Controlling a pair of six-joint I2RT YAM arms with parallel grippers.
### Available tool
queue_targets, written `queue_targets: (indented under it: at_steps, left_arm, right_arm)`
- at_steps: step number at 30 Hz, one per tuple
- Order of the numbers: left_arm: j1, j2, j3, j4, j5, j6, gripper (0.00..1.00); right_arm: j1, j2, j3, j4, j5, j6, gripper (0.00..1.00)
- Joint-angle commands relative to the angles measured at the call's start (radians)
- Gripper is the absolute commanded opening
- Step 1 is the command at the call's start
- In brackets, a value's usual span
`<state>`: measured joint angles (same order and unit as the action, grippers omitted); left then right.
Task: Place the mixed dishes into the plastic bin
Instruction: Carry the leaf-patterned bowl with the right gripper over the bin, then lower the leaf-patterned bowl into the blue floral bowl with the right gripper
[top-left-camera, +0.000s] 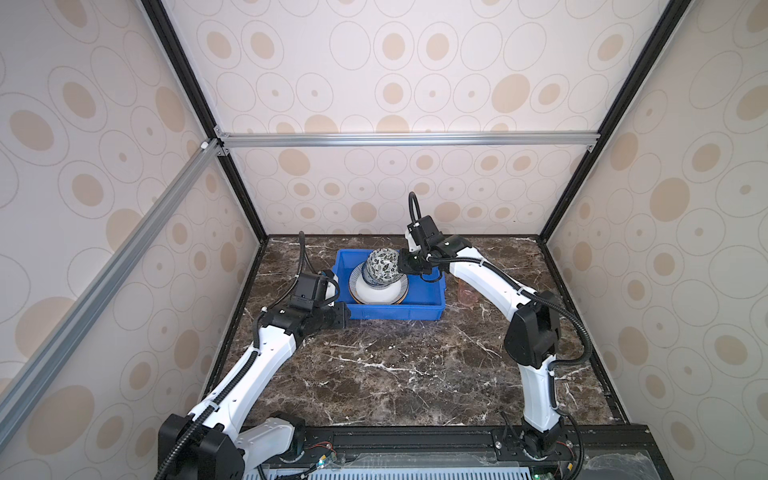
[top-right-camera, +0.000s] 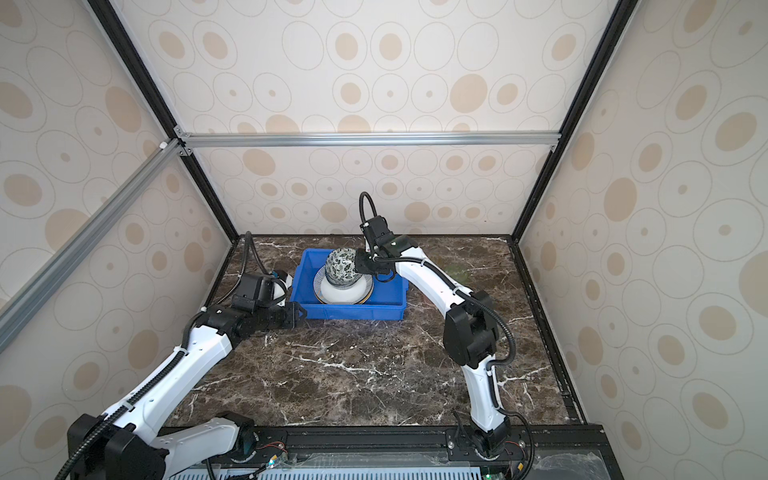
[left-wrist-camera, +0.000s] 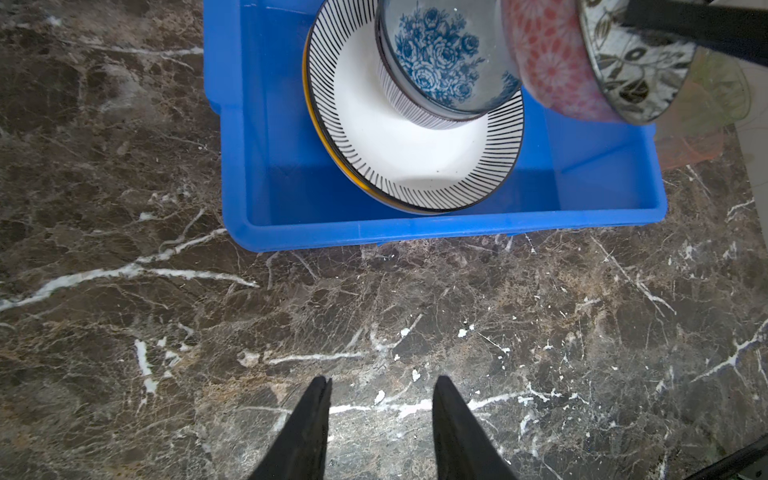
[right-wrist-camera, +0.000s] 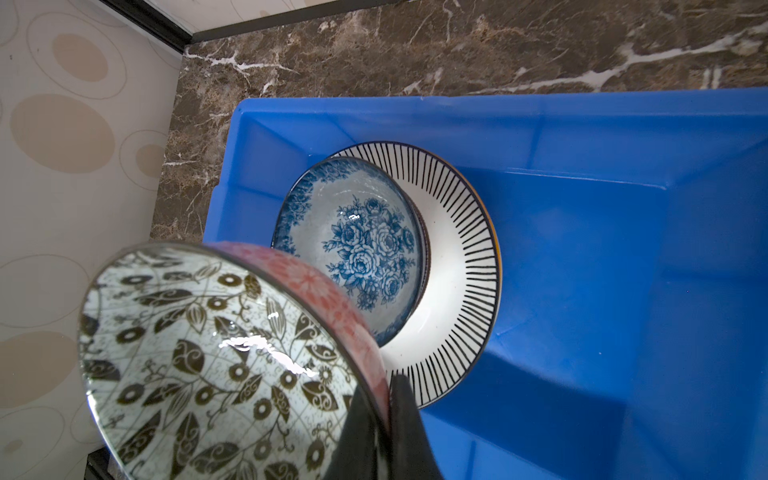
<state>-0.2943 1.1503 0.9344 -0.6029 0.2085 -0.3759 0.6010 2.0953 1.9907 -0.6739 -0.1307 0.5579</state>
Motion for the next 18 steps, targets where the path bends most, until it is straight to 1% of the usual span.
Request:
queue_targets:
  at_steps: [1, 6, 10, 18]
  left_arm:
    - [0.012, 0.018, 0.03, 0.014, 0.012, 0.031, 0.41]
    - [0.017, 0.032, 0.037, 0.021, 0.022, 0.034, 0.41]
    - [0.02, 0.037, 0.037, 0.022, 0.025, 0.037, 0.41]
    - [0.026, 0.047, 0.048, 0.013, 0.026, 0.043, 0.41]
  right_arm:
    - [0.008, 0.011, 0.046, 0.007, 0.001, 0.002, 0.0]
    - [0.008, 0.032, 0.072, 0.002, 0.02, -0.006, 0.0]
    - [0.008, 0.053, 0.087, 0.016, 0.008, -0.015, 0.0]
    - [0.008, 0.092, 0.121, 0.016, 0.02, -0.018, 0.0]
